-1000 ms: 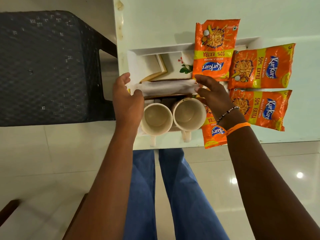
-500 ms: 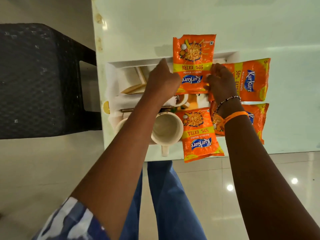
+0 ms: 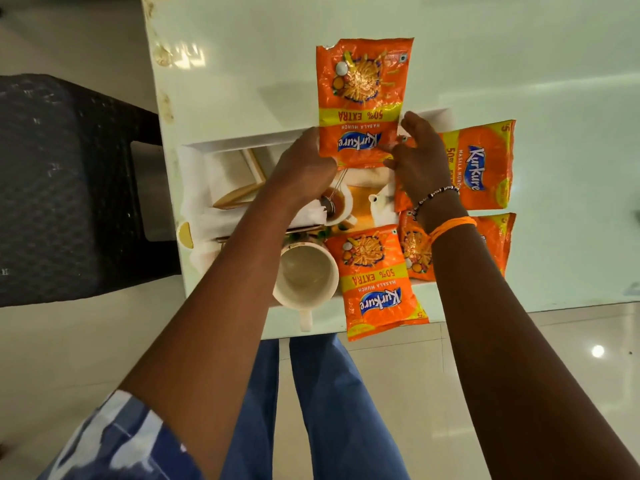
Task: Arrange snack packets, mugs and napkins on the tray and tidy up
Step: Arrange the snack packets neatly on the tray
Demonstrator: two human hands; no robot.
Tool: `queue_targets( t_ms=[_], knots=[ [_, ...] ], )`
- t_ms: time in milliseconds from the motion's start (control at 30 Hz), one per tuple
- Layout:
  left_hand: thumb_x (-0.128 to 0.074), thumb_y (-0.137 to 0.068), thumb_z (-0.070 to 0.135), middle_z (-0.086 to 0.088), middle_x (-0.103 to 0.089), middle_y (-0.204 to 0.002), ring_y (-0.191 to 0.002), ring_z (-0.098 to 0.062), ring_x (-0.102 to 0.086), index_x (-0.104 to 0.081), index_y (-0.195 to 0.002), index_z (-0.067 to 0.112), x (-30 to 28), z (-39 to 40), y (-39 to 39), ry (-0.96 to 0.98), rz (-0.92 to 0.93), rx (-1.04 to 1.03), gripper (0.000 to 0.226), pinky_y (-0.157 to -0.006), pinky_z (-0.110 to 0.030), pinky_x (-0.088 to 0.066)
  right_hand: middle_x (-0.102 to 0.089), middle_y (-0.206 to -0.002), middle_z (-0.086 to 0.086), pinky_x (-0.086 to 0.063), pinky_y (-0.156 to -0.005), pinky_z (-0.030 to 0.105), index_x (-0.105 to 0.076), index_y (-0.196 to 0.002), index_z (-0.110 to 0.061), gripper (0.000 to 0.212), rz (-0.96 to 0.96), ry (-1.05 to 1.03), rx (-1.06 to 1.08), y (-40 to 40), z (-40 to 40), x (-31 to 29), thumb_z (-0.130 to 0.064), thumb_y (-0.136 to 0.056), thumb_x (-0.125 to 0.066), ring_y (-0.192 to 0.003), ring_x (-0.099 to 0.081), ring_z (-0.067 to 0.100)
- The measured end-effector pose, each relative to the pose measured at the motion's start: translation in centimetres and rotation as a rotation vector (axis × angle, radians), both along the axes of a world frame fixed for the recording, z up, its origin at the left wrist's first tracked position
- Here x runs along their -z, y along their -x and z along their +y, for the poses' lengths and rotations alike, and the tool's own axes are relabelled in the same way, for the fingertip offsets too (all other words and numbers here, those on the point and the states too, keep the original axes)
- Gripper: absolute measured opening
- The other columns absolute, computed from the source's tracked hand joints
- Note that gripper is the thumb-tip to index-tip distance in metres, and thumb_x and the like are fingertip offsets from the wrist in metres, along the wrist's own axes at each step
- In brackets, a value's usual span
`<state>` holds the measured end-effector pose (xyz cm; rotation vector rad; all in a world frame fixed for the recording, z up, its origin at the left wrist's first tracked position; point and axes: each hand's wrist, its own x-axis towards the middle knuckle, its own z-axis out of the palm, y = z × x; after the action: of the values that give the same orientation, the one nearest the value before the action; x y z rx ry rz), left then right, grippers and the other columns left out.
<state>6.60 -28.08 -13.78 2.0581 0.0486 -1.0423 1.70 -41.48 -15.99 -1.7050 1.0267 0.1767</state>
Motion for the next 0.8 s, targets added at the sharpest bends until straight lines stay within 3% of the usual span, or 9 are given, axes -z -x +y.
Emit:
queue_targets(
  t_ms=[133,267,400,533,700,800],
  knots=[
    [-0.05,-0.089,0.018,-0.007,-0.046,-0.14,-0.126,-0.026,-0.045,-0.036,-0.134,0.022,-0.1,-0.3,0.7,-0.096,-0.15,0.093,0.047,-0.088,-0.029,-0.033,-0.049,-0.134,0.014,-0.043,-0.101,0.032,-0.051,-0.124,-0.007,0.043,-0.048,0.425,-0.197,2.7,-0.8,-0.5,0.002,-0.082,-0.049,-0.121,-0.049,0.029],
    [-0.052,-0.088,0.016,-0.012,-0.036,-0.141,-0.126,-0.031,-0.04,-0.03,-0.138,0.015,-0.8,-1.2,2.5,-0.242,-0.398,0.28,0.054,-0.099,-0.041,-0.039,-0.044,-0.137,0.013,-0.037,-0.1,0.044,-0.054,-0.12,-0.015,0.042,0.108,0.718,-0.519,5.7,-1.4,0.3,-0.011,-0.079,-0.061,-0.124,-0.036,0.037],
    [-0.052,-0.089,0.017,-0.008,-0.032,-0.145,-0.134,-0.027,-0.031,-0.038,-0.133,0.015,-0.8,-2.4,5.2,-0.204,-0.424,0.406,0.046,-0.106,-0.039,-0.032,-0.037,-0.145,0.011,-0.033,-0.1,0.049,-0.054,-0.12,-0.022,0.044,0.178,0.805,-0.652,6.6,-1.5,1.4,-0.014,-0.078,-0.062,-0.13,-0.03,0.041],
    [-0.052,-0.089,0.015,-0.003,-0.033,-0.145,-0.135,-0.023,-0.029,-0.045,-0.13,0.018,-0.7,-2.7,8.4,-0.105,-0.322,0.39,0.042,-0.102,-0.037,-0.036,-0.034,-0.147,0.009,-0.029,-0.104,0.048,-0.053,-0.12,-0.025,0.039,0.178,0.88,-0.671,5.9,-2.3,1.8,-0.012,-0.083,-0.054,-0.132,-0.028,0.04],
    [-0.053,-0.09,0.017,-0.002,-0.029,-0.149,-0.137,-0.02,-0.028,-0.04,-0.133,0.021,-0.7,-2.1,11.9,-0.085,-0.245,0.354,0.045,-0.101,-0.033,-0.04,-0.032,-0.148,0.011,-0.027,-0.109,0.048,-0.05,-0.125,-0.023,0.045,0.146,0.816,-0.688,5.5,-2.8,1.4,-0.015,-0.082,-0.058,-0.134,-0.024,0.04],
    [-0.056,-0.088,0.02,-0.002,-0.027,-0.15,-0.14,-0.021,-0.022,-0.034,-0.137,0.022,-0.7,-1.5,13.8,-0.105,-0.282,0.371,0.054,-0.107,-0.034,-0.033,-0.042,-0.139,0.015,-0.036,-0.101,0.047,-0.055,-0.119,-0.019,0.042,0.114,0.808,-0.598,7.8,-2.3,0.3,-0.02,-0.077,-0.064,-0.126,-0.035,0.041]
  ],
)
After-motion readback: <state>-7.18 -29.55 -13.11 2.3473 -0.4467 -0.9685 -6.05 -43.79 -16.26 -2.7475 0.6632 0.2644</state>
